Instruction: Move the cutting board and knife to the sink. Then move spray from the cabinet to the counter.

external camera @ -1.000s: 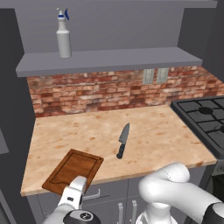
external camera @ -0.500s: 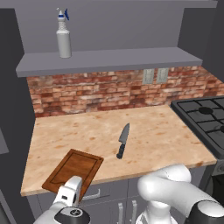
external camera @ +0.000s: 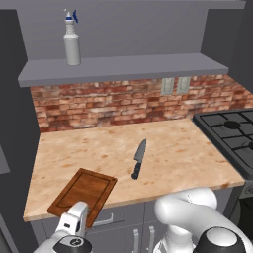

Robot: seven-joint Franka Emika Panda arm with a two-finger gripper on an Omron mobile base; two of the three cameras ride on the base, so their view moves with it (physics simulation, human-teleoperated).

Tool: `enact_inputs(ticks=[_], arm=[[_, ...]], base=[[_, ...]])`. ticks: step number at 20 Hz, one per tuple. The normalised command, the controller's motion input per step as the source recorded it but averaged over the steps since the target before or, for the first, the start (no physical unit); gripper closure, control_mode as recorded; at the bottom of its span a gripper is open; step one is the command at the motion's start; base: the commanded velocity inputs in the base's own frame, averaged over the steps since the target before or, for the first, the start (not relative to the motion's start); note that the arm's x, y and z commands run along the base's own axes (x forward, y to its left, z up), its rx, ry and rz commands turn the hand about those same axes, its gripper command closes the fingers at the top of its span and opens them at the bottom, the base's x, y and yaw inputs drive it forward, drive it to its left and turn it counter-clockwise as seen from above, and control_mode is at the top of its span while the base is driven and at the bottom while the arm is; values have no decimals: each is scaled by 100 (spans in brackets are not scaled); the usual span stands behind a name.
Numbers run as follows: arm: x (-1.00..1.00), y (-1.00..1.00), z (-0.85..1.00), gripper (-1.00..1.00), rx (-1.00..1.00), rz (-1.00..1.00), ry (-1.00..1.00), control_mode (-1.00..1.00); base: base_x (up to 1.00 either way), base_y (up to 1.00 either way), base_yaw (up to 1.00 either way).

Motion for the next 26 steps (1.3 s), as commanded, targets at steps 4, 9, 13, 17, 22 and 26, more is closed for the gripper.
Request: enact_inputs(ticks=[4, 9, 13, 17, 22, 26], arm=[[12, 9, -11, -100, -3, -2, 0, -100], [13, 8, -14, -100, -4, -2, 0, -100], [14, 9, -19, -100, -4, -2, 0, -100], [13, 8, -20, -100, -4, -2, 0, -100], [15, 5, -14, -100, -3, -1, 0, -100], [14, 5, -11, -100, -4, -1, 0, -100]], base=[[0, 0, 0], [0, 0, 0], [0, 0, 0], [0, 0, 0], [0, 0, 0], [0, 0, 0]])
